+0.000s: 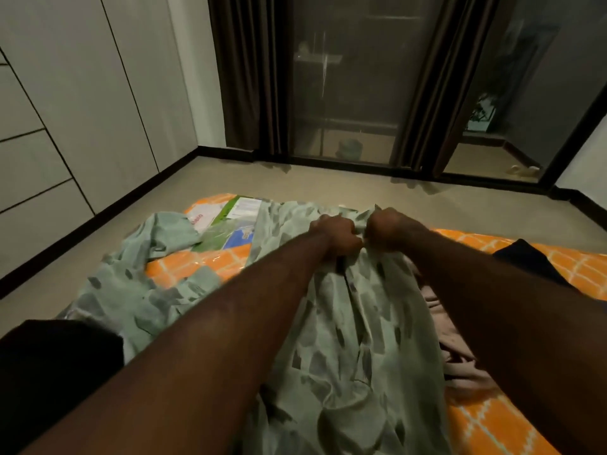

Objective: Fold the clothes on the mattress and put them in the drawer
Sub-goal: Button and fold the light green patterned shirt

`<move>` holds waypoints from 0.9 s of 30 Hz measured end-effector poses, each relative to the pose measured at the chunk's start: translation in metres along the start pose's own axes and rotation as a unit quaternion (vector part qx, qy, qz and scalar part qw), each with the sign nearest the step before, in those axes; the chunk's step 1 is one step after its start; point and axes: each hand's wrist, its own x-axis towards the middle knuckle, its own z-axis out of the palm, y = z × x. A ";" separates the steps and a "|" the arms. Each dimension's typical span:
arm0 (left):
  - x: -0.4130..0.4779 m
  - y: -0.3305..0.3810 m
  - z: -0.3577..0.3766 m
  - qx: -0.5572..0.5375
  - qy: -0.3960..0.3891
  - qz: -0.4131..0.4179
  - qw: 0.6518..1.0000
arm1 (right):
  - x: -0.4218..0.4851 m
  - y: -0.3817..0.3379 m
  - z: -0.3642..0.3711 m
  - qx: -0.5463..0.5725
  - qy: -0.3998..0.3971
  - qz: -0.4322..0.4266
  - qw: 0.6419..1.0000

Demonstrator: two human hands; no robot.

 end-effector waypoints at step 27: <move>-0.356 -0.036 0.036 -0.171 0.084 -0.320 0.928 | -0.352 -0.108 0.049 0.165 0.044 -0.048 0.984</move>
